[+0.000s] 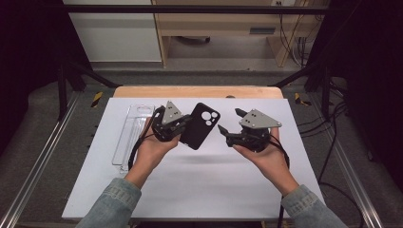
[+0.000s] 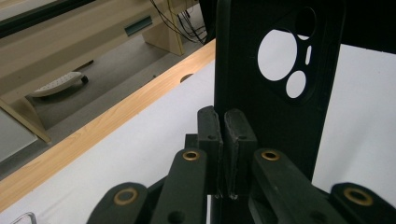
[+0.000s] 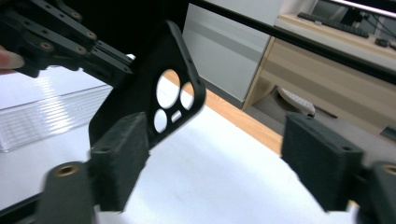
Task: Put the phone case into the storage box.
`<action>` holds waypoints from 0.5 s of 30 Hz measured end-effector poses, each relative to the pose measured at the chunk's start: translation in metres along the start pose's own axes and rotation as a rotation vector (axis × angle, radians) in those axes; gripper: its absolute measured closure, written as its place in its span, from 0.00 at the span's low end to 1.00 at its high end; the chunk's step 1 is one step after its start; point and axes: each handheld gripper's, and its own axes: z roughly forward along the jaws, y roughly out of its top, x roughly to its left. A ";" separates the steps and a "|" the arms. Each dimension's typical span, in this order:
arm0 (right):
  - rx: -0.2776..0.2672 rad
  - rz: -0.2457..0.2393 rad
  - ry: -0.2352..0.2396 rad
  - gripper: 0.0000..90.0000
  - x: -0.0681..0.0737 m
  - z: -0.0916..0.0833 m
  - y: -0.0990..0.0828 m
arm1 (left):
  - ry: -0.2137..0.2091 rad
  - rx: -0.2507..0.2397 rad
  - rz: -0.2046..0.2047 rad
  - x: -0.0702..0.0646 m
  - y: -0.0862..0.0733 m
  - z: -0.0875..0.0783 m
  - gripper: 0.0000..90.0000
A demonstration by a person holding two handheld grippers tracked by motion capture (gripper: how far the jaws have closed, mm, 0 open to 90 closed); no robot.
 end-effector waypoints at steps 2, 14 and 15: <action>-0.013 0.023 -0.016 0.22 -0.001 -0.001 -0.005 | 0.007 -0.013 -0.007 0.000 -0.001 -0.003 0.96; -0.085 0.139 0.000 0.08 -0.007 -0.019 -0.040 | 0.031 -0.067 -0.047 -0.001 -0.003 -0.016 0.96; -0.087 0.137 -0.003 0.07 -0.007 -0.020 -0.042 | 0.031 -0.071 -0.053 0.000 -0.004 -0.017 0.96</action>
